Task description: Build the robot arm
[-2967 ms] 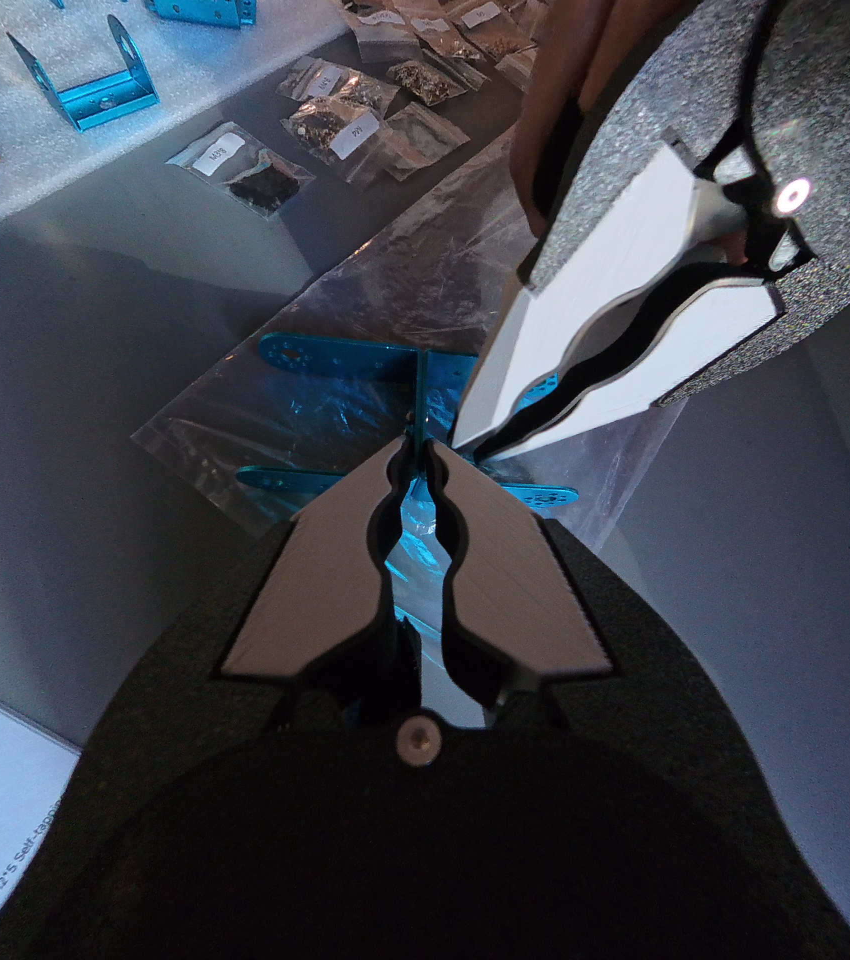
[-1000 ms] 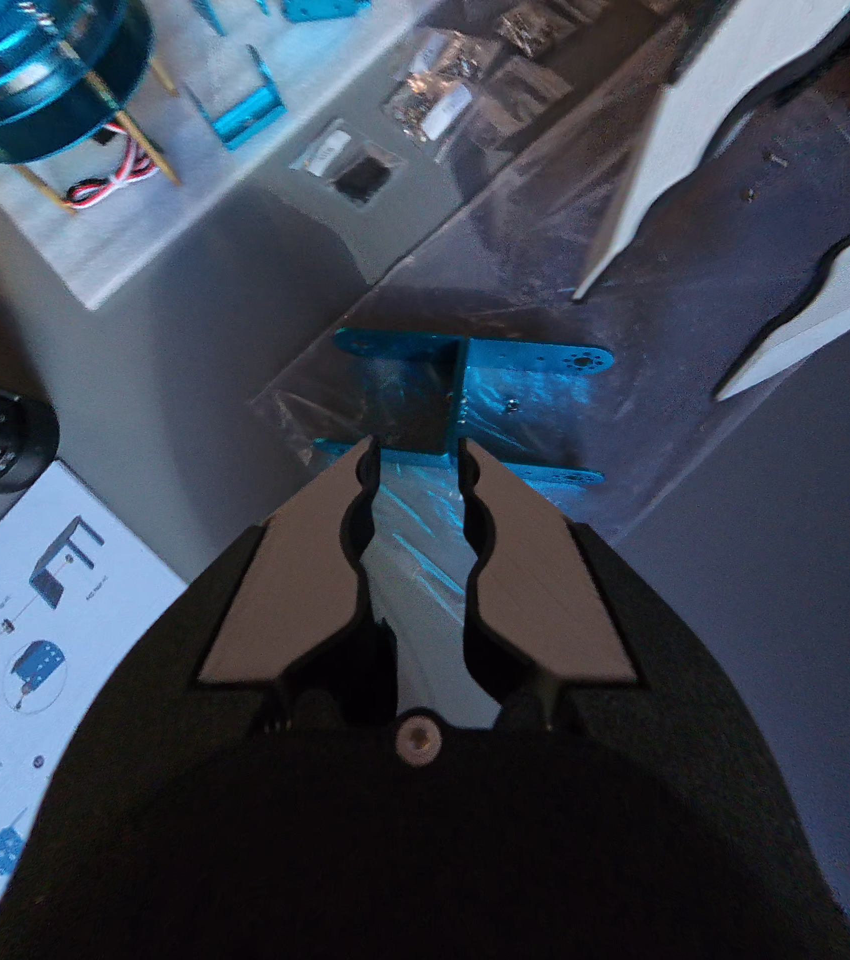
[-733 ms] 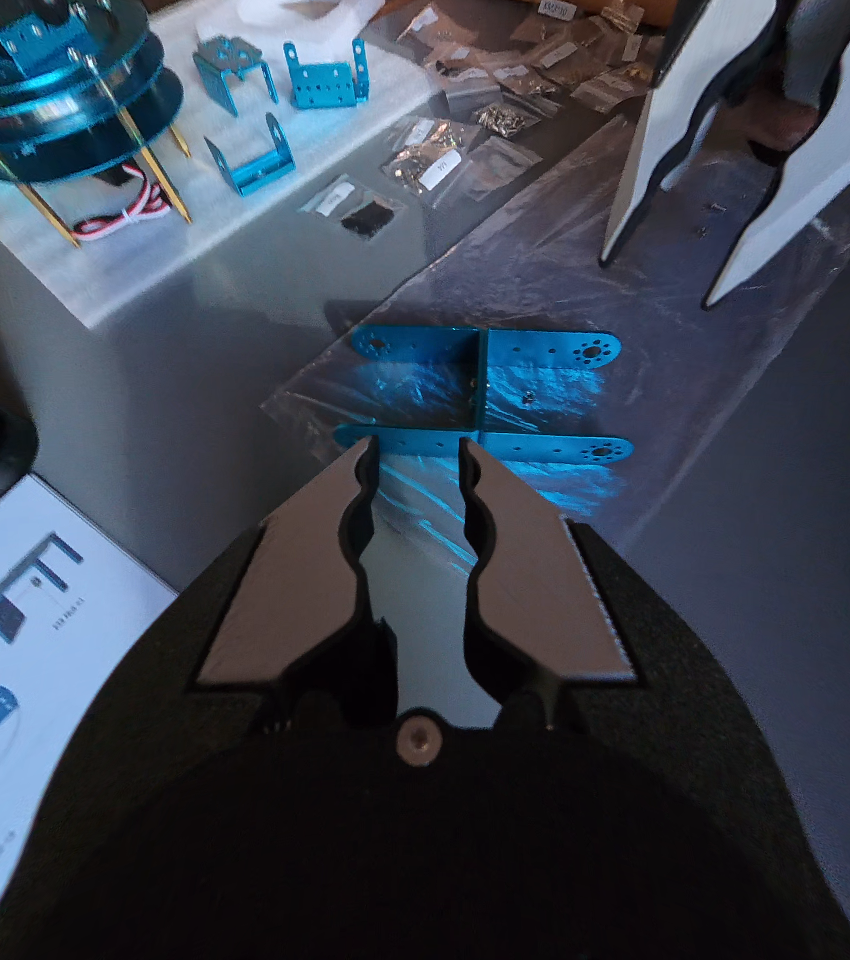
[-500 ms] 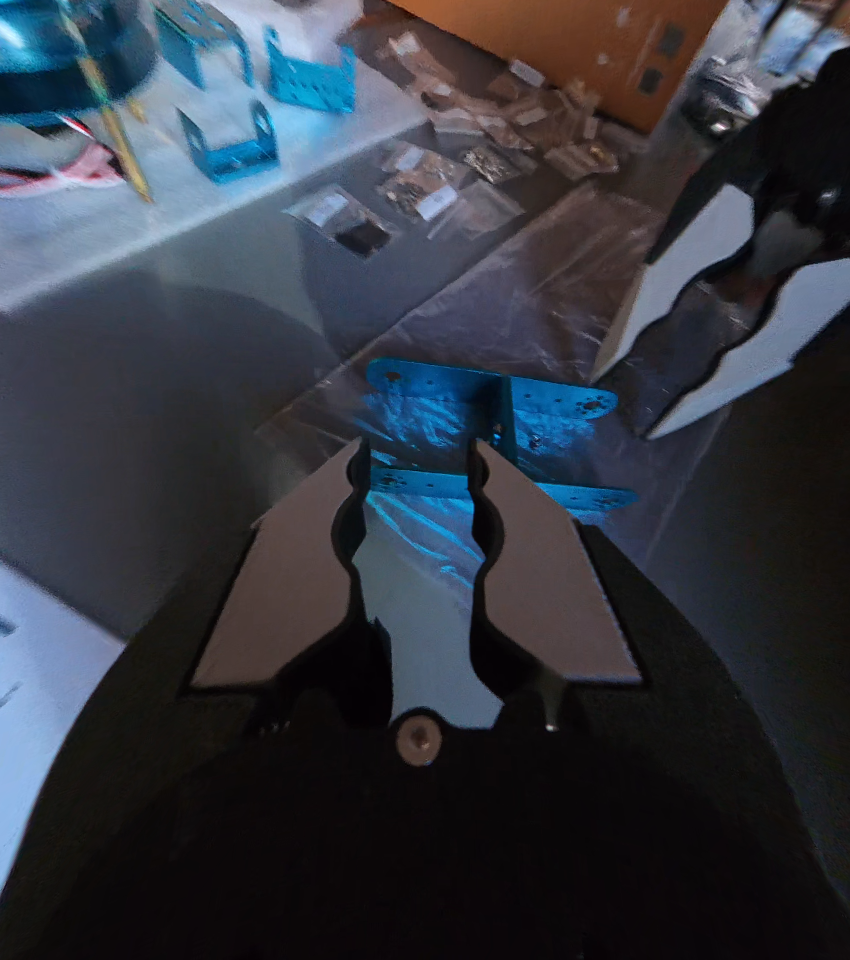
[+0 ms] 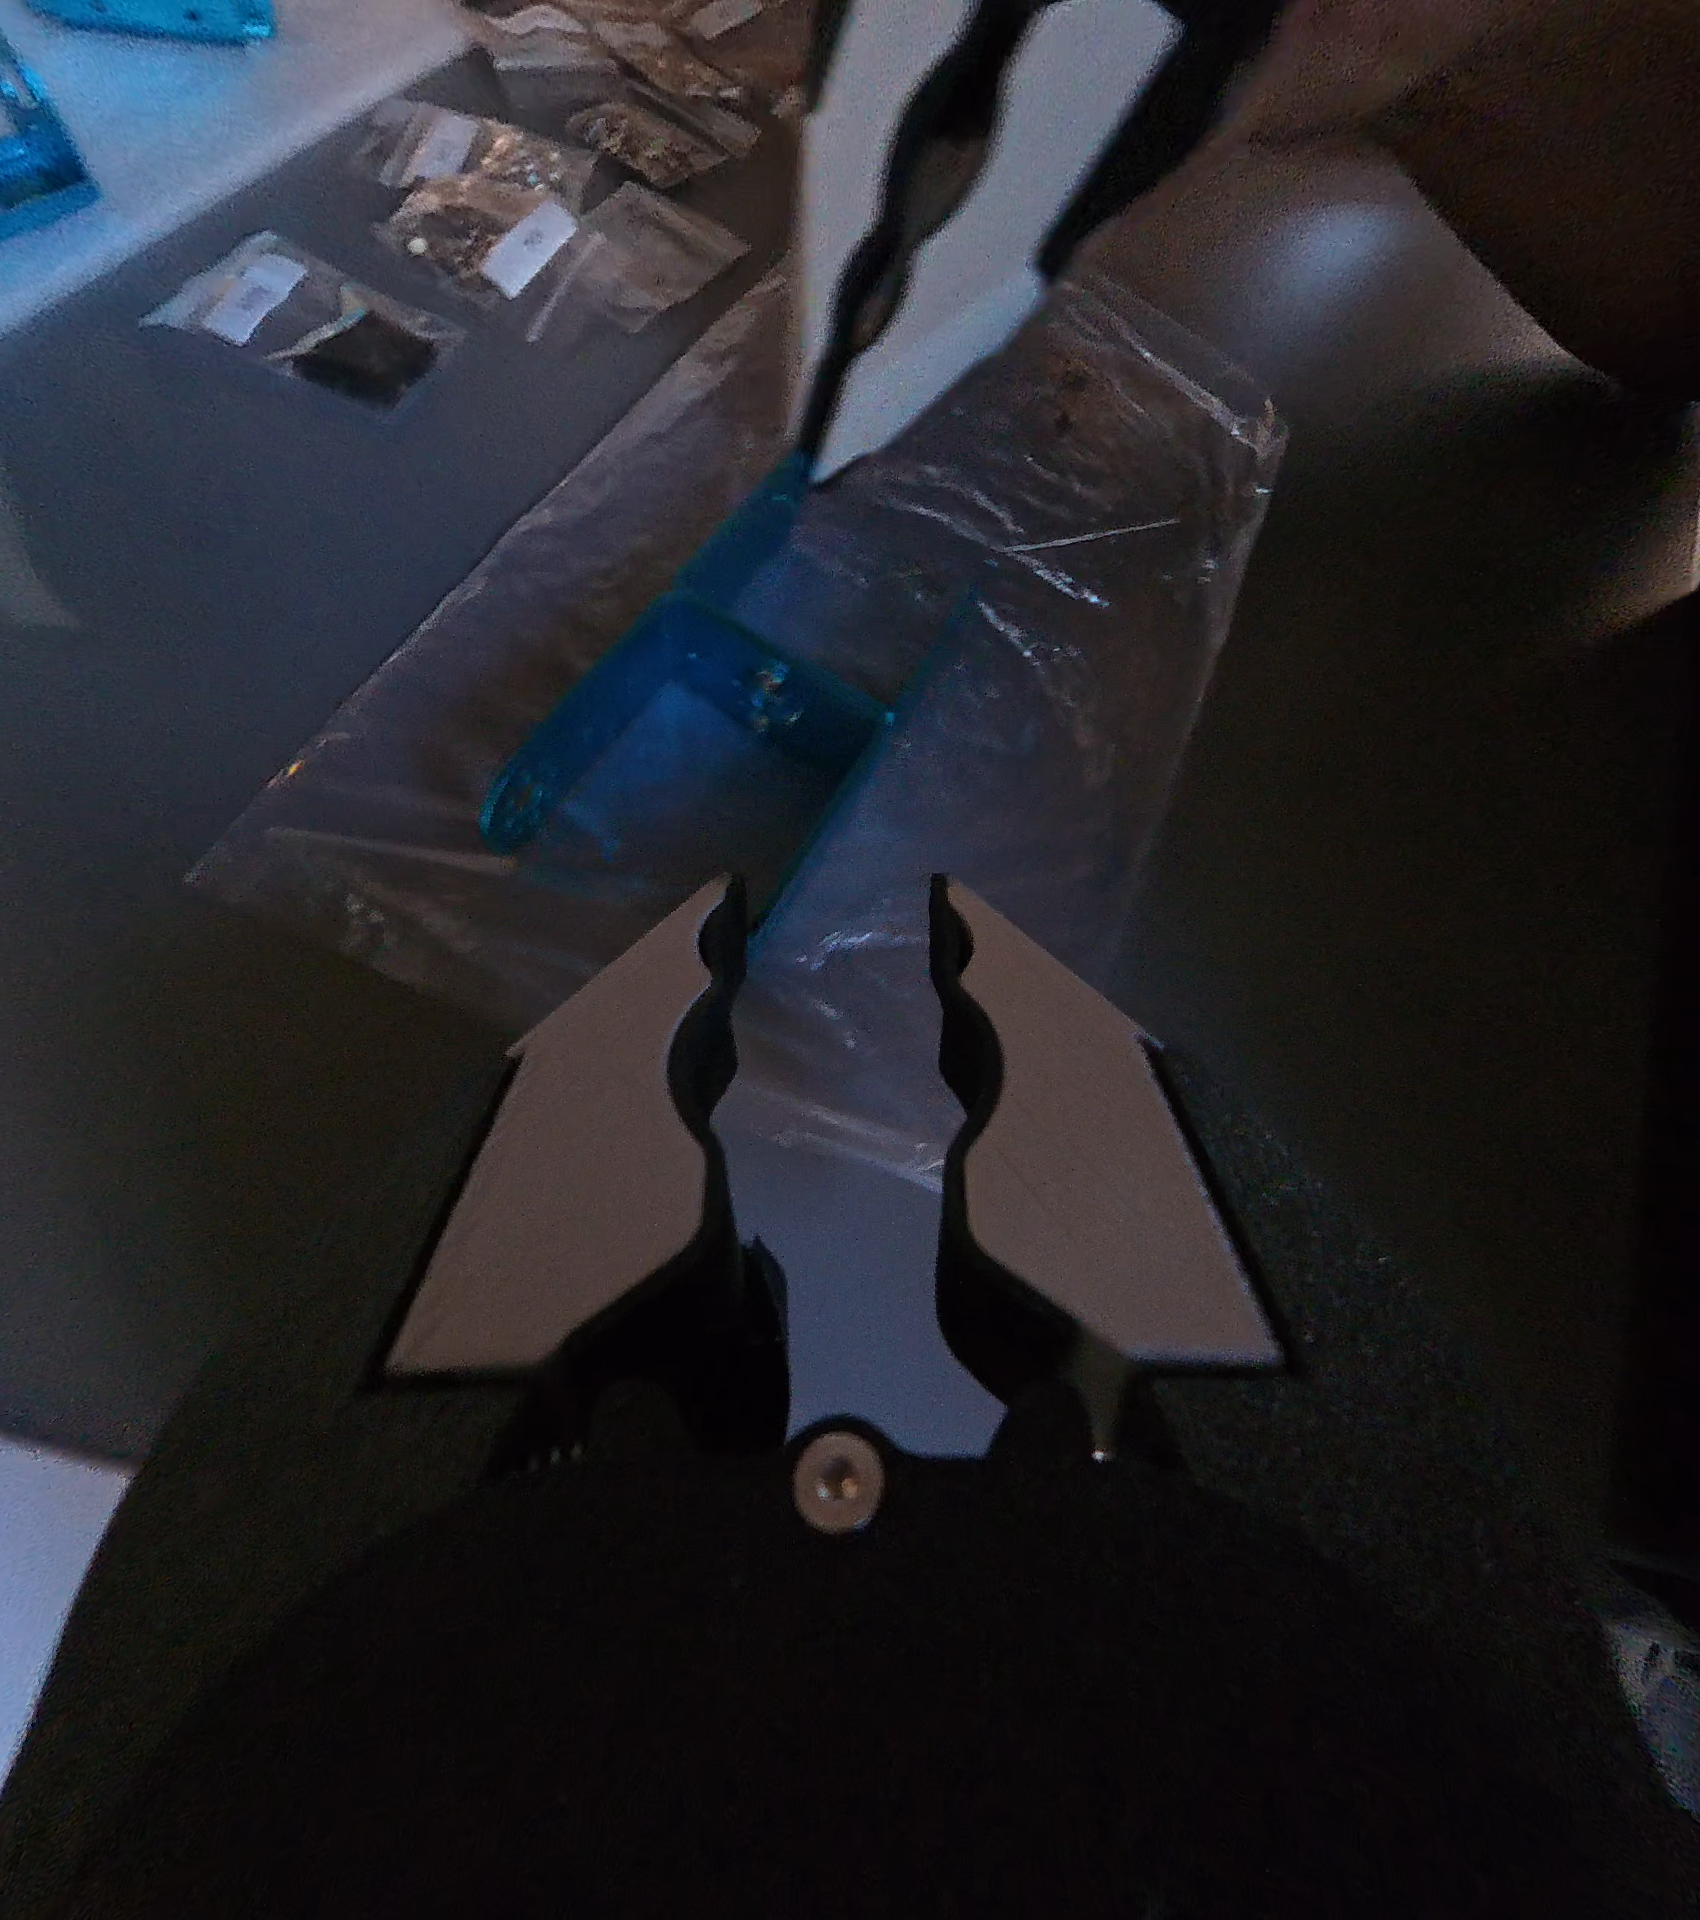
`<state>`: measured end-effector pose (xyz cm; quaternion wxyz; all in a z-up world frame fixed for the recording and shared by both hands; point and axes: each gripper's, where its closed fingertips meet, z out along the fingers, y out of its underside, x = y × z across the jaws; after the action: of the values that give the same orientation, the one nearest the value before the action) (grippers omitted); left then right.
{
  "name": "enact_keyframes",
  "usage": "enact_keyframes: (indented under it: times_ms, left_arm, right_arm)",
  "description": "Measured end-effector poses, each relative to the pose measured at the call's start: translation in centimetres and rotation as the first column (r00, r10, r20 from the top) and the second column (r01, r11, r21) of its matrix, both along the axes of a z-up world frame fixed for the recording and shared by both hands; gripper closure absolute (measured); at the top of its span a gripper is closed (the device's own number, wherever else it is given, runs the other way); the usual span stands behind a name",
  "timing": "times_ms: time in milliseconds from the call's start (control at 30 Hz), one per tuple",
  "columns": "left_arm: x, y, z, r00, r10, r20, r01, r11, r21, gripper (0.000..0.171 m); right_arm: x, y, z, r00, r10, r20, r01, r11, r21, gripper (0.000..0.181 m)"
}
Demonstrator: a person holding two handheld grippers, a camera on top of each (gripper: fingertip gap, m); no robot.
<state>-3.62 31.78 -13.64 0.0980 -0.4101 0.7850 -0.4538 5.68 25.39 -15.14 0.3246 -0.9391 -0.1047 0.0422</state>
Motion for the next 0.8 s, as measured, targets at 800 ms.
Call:
enact_keyframes:
  times_ms: [800]
  left_arm:
    - [0.7,-3.9,-1.0,0.998,0.052,0.024,-0.056,0.974,0.219,0.163]
  right_arm:
    - [-4.0,-4.1,0.0,0.965,0.255,-0.06,-0.255,0.967,0.009,0.18]
